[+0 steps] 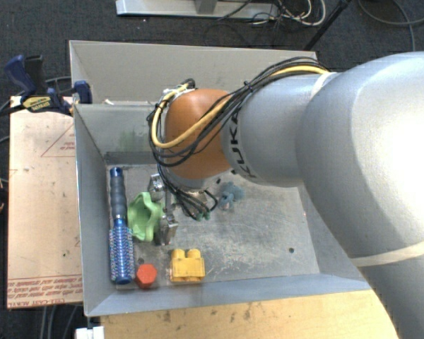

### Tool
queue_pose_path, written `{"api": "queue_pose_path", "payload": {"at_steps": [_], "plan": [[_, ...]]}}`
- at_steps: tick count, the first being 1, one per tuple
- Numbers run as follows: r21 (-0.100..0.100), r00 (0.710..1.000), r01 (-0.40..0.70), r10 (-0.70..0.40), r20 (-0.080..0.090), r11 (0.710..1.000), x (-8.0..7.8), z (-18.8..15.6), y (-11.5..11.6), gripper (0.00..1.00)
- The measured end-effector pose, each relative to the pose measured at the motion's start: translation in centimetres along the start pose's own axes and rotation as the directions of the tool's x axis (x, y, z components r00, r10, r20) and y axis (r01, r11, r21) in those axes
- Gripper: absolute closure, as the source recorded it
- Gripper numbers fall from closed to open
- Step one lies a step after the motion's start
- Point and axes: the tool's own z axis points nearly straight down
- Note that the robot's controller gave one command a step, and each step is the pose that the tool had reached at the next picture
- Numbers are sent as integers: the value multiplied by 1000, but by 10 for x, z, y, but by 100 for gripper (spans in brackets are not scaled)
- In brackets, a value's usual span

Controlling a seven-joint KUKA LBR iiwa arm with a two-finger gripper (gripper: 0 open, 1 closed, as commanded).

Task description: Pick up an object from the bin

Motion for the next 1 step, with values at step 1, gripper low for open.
{"api": "queue_pose_path", "payload": {"at_steps": [1], "plan": [[2,945,327,-327,3,945,27,-112,-12,100]]}}
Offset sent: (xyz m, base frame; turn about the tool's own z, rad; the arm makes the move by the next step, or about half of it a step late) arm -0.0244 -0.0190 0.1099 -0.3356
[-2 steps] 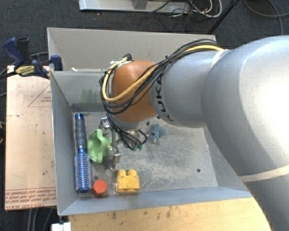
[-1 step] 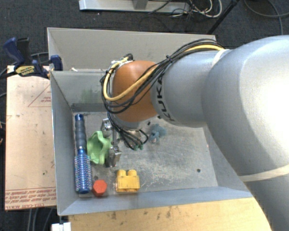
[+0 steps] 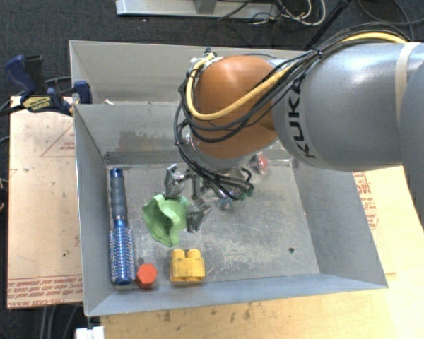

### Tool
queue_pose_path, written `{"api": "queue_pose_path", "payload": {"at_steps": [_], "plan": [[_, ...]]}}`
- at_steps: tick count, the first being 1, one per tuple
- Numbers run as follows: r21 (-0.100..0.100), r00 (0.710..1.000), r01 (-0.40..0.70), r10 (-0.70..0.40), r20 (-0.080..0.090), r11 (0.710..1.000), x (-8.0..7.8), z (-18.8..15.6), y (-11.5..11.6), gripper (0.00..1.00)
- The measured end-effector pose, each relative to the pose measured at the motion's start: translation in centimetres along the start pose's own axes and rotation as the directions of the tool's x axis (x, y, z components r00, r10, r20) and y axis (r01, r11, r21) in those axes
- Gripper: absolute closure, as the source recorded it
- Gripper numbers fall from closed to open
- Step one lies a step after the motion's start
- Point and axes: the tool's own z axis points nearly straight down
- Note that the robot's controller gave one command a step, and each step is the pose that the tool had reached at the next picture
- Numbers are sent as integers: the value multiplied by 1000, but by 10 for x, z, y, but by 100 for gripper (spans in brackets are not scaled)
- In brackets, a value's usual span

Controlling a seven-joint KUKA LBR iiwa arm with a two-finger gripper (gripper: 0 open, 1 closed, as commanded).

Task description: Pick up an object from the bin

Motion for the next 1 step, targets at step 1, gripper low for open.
{"api": "queue_pose_path", "payload": {"at_steps": [1], "plan": [[2,950,313,-313,3,950,-17,-156,-28,100]]}}
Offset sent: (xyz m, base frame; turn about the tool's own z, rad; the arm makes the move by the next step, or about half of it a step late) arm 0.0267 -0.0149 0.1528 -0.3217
